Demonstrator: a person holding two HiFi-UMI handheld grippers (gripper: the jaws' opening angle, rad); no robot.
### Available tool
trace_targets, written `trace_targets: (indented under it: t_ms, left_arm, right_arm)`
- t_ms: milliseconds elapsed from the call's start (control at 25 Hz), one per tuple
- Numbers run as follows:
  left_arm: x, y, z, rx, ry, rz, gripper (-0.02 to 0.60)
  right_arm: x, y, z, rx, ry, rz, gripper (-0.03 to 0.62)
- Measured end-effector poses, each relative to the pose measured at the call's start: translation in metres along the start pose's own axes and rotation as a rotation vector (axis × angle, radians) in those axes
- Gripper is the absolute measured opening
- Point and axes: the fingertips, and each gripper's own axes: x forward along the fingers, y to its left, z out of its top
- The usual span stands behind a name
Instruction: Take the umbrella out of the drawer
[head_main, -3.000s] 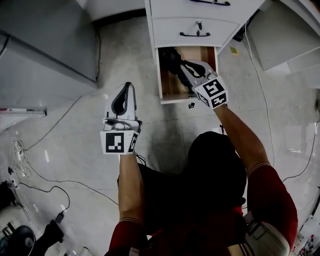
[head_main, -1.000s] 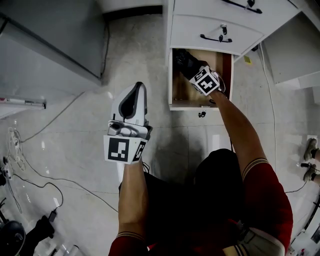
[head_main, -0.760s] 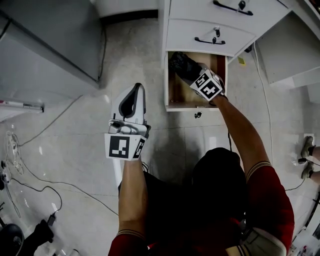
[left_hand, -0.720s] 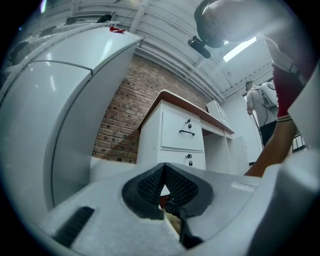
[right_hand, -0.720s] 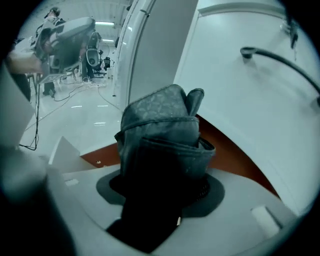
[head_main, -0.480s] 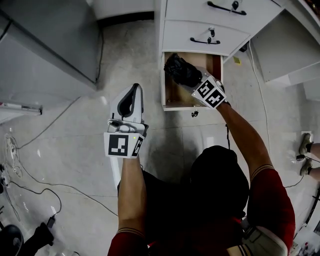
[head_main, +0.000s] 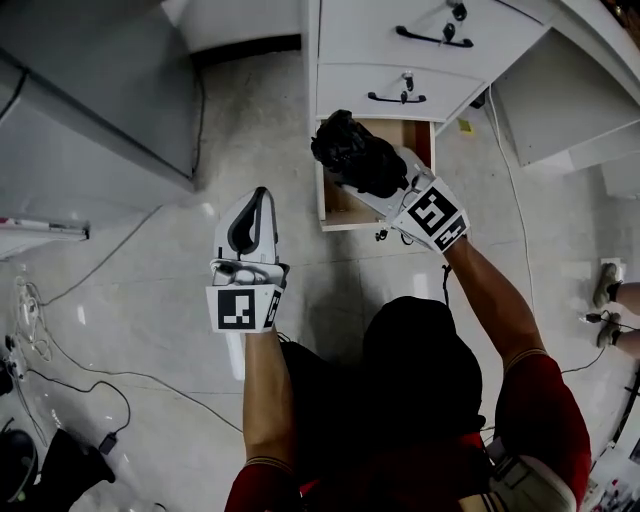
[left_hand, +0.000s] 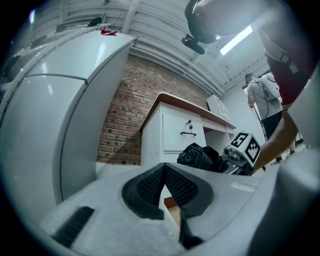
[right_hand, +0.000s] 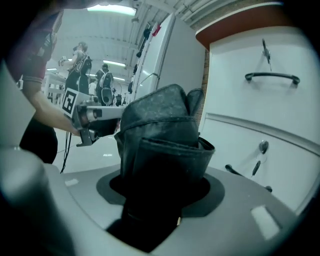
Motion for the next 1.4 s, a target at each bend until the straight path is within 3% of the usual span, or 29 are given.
trace_targets:
  t_ms: [160, 360, 560, 760, 1240, 1400]
  left_arm:
    - [-0.005, -0.001, 0.031, 0.028, 0.019, -0.011, 0.003]
    - [-0.014, -0.002, 0.104, 0.045, 0.016, -0.011, 0.003]
    - [-0.026, -0.013, 0.197, 0.037, 0.043, -0.008, 0.003]
    - [-0.031, -0.033, 0.302, 0.002, 0.055, -0.02, 0.003]
    - [-0.057, -0.086, 0.529, -0.02, 0.01, -0.096, 0.003]
    - [-0.07, -0.12, 0.589, -0.019, 0.003, -0.116, 0.003]
  right_arm:
    - [-0.021, 0.008, 0.045, 0.012, -0.081, 0.023, 0.265]
    - [-0.058, 0.014, 0.117, 0.013, -0.19, 0.05, 0.265]
    - [-0.112, 0.018, 0.203, 0.121, -0.244, 0.056, 0.265]
    - [-0.174, 0.017, 0.279, 0.189, -0.204, 0.032, 0.265]
    - [-0.299, 0.028, 0.488, 0.236, -0.301, 0.03, 0.265]
    - [-0.353, 0.039, 0.538, 0.259, -0.34, 0.024, 0.265]
